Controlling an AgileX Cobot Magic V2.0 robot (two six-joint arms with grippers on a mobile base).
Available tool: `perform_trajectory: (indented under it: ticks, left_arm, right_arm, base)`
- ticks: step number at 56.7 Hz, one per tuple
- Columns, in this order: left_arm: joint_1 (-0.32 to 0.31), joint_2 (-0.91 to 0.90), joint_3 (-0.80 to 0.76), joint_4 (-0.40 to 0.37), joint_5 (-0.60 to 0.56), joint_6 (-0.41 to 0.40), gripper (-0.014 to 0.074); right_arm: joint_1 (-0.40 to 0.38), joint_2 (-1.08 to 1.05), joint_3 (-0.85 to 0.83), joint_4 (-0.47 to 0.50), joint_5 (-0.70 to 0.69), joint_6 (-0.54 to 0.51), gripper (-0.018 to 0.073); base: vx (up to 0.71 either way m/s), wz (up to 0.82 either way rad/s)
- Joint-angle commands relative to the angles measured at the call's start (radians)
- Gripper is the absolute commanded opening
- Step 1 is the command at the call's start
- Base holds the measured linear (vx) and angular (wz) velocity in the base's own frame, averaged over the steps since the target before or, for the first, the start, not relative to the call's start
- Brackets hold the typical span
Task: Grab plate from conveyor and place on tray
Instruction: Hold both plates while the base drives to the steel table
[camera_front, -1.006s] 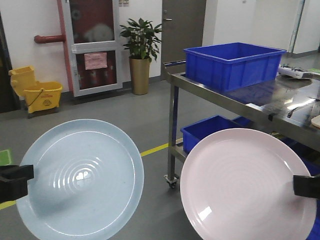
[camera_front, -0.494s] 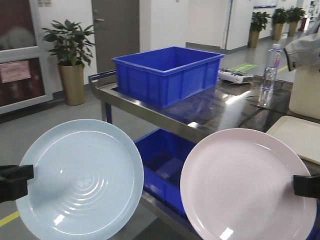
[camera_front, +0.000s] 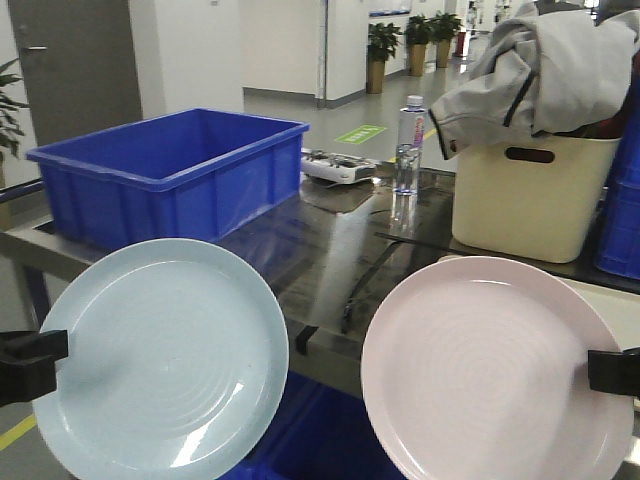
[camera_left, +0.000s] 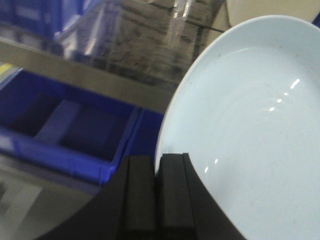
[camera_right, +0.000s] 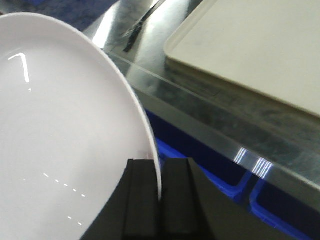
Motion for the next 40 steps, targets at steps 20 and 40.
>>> perform_trajectory:
  ticks: [20,40]
  left_arm:
    - [-0.004,-0.018,-0.031,-0.017,-0.080,-0.003,-0.0006]
    - [-0.004,-0.018,-0.031,-0.017,-0.080,-0.003,-0.0006]
  right_arm:
    - [-0.001,-0.012,-0.033,0.007,-0.076,-0.007,-0.0010]
    - [-0.001,-0.012,-0.033,0.007,-0.076,-0.007,-0.0010]
  base:
    - [0.34,-0.50]
    - [0.28,-0.56]
